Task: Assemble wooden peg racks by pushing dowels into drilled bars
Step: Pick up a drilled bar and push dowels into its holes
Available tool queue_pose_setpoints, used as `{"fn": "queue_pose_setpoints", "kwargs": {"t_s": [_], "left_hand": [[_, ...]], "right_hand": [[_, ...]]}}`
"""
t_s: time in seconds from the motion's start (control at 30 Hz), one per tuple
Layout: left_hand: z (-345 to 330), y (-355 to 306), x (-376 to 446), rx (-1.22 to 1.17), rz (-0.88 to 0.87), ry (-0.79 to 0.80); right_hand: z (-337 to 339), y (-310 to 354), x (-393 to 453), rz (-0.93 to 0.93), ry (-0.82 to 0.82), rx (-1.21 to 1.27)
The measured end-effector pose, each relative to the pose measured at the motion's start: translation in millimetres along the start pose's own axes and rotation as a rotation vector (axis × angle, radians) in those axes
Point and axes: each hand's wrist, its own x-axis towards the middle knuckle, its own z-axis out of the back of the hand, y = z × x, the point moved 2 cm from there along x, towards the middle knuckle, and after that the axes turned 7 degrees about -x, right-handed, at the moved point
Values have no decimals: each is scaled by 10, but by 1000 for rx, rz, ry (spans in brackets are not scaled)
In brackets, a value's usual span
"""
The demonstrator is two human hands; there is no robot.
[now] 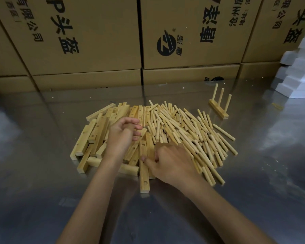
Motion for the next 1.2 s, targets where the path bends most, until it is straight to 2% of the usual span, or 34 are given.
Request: {"fn": "queue_pose_setpoints", "kwargs": {"t_s": [0.2,0.3,0.37,0.47,0.53,0.67,0.77,0.87,1.0,1.1,1.2], "left_hand": [[-36,84,-12,532,-111,240],[-51,116,-28,643,-116,313],[-57,114,-31,627,-101,304],[-99,115,-33,511,-57,262],[-134,131,-45,487,-55,217],[-214,206,-87,762,-165,154],[-291,229,-110,807,-191,92],[-302,185,-99,554,-86,2],[-163,26,-71,-23,34,-18],[-64,-91,-68,-429,110,87],[-43,-115,-56,-593,158,137]], "right_hand": [[-59,-63,-14,-31,24,90],[-57,-104,0,-109,37,194],[-38,-130,-2,-136,-9,223],[6,-127,-12,-95,-185,129],[20,-92,-23,-59,-236,84],[-46,-55,-34,-42,-250,-46],[-92,-77,-12,-55,-206,-41],[-97,-104,11,-57,-223,37],[-22,-165,47,-110,-222,453],[70,-182,60,-109,-40,883],[161,-191,41,-43,88,1132]]}}
